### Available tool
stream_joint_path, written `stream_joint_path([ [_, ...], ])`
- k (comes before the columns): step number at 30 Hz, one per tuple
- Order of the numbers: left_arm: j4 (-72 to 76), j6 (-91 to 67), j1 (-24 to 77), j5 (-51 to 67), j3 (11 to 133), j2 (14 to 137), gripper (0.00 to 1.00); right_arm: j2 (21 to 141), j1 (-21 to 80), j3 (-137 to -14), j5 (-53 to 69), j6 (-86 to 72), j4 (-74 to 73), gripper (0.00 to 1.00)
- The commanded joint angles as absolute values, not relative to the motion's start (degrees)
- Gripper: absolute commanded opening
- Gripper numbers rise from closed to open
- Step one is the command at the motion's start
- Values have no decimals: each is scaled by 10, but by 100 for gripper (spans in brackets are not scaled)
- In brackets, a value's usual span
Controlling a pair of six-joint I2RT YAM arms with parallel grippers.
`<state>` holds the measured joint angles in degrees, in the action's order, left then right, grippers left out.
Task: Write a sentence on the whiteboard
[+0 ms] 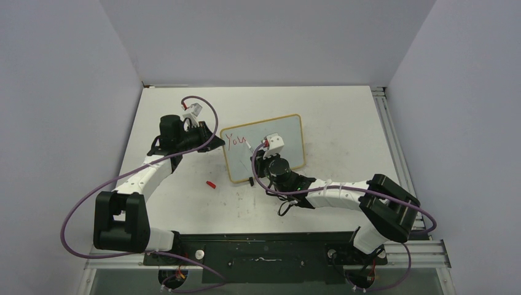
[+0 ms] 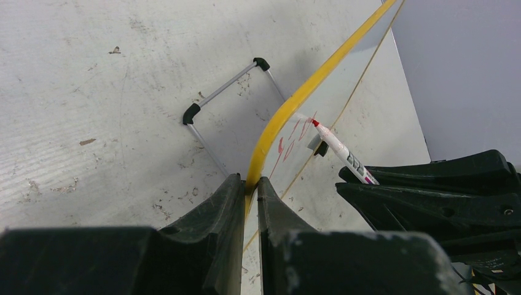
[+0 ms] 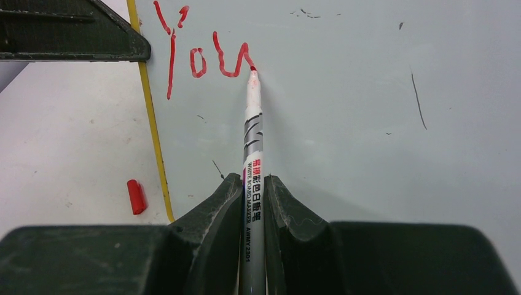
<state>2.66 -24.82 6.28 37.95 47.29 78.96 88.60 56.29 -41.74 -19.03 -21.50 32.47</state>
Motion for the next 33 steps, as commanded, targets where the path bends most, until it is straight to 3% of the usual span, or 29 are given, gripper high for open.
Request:
stream_joint_path([
  [1, 45, -250, 58, 390, 491, 771, 0, 865, 562, -410, -210, -217, 315, 5],
  [13, 46, -251, 58, 389, 490, 769, 0, 815, 564, -426, -233, -189, 301, 5],
  [33, 46, -251, 58, 391, 490, 769, 0, 864, 550, -473, -216, -175, 313, 5],
])
